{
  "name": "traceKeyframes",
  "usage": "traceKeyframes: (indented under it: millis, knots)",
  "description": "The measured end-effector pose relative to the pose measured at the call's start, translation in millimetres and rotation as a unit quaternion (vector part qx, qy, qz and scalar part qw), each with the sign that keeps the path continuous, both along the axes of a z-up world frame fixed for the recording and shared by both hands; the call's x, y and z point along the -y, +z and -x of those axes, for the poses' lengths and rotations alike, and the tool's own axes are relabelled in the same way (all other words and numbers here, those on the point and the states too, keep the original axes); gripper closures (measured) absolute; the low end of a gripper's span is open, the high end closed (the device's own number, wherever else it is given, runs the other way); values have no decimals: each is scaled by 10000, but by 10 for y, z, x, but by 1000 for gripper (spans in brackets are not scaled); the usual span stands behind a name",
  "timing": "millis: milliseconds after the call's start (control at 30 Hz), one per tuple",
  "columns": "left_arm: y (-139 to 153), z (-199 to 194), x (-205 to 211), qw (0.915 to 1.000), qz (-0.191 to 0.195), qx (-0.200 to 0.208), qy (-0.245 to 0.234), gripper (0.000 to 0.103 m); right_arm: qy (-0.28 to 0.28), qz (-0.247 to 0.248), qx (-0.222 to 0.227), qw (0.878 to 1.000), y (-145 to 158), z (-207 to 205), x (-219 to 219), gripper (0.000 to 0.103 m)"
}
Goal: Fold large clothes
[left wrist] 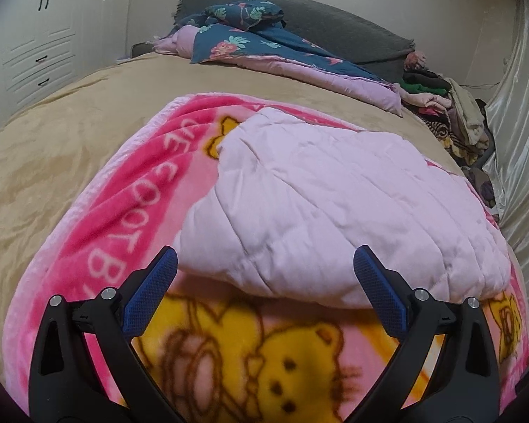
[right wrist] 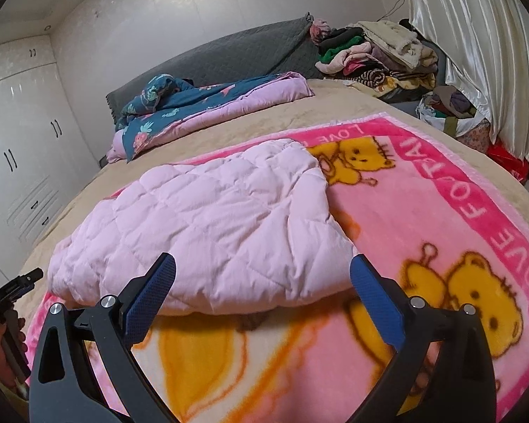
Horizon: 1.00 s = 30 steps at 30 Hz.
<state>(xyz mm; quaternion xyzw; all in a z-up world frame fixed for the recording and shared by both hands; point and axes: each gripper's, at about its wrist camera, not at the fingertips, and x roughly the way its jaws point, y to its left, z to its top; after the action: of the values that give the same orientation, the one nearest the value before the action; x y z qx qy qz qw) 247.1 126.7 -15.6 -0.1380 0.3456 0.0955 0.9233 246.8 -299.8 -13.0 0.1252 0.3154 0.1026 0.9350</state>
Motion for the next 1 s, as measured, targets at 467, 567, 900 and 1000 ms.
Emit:
traceKeyframes:
  millis: [467,567,900,1000]
  knots:
    - [-189,120,143,9997,-38,-254,43,9,20,37,-131,9999,-132,180,-28,4]
    - [-282,95,113,9994,88,-328,86,9,-42,36,-294,9996,-228,150,-36,4]
    - [-615,-19,12,9950,860,-458,205,9,-349,-93,-872,9955,-621,-142,-54,4]
    - [-605,-26,-70,9908,1304,-245,253,9,-347,-357,-959,9941,-697,-278,-56,4]
